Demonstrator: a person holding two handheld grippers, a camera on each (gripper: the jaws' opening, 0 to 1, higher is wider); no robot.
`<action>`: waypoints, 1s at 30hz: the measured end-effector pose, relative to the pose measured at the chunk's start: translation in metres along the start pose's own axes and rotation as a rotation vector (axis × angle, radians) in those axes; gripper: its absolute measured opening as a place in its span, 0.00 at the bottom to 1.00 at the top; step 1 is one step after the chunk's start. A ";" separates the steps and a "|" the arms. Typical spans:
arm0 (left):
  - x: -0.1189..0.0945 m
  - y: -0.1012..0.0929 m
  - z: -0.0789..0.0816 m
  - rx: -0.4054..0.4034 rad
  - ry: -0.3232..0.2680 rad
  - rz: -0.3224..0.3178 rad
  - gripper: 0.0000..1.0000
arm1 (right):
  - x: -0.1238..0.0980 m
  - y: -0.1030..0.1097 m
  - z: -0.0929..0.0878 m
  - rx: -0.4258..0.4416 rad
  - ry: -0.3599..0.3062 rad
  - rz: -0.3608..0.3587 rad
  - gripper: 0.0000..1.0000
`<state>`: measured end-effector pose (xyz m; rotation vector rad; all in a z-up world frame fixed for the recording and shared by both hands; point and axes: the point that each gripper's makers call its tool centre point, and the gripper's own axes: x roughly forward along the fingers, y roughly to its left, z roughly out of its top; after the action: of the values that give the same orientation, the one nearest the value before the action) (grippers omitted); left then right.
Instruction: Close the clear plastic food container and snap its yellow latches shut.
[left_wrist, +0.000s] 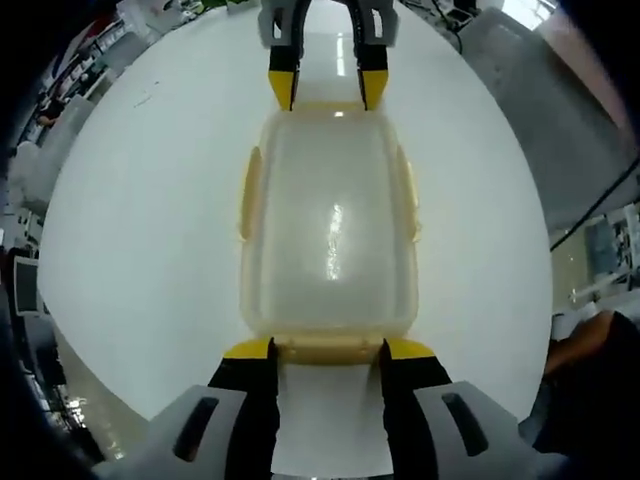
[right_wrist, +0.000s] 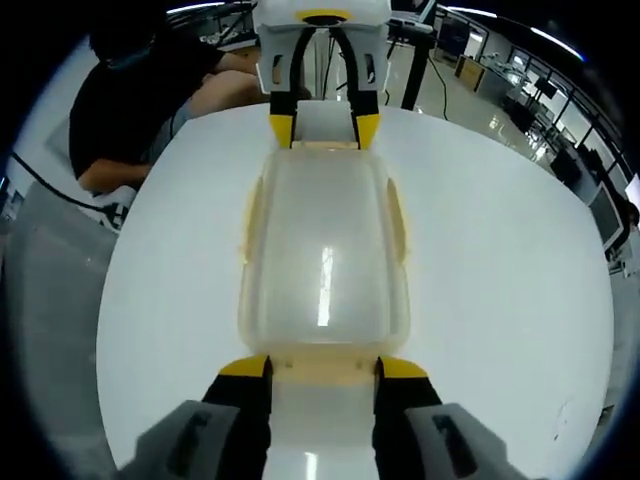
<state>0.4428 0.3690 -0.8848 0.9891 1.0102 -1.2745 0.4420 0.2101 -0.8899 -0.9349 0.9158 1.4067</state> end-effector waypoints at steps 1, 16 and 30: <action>0.000 0.000 0.000 -0.007 -0.002 0.002 0.37 | 0.000 0.000 0.000 -0.001 -0.001 0.000 0.37; -0.024 -0.026 0.004 -0.055 0.013 0.005 0.37 | -0.023 0.019 0.008 -0.058 -0.016 0.028 0.36; -0.057 -0.039 0.031 -0.059 0.028 0.048 0.37 | -0.071 0.031 0.010 -0.104 -0.048 0.002 0.36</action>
<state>0.4029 0.3524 -0.8221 0.9824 1.0338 -1.1880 0.4125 0.1915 -0.8202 -0.9742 0.8142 1.4836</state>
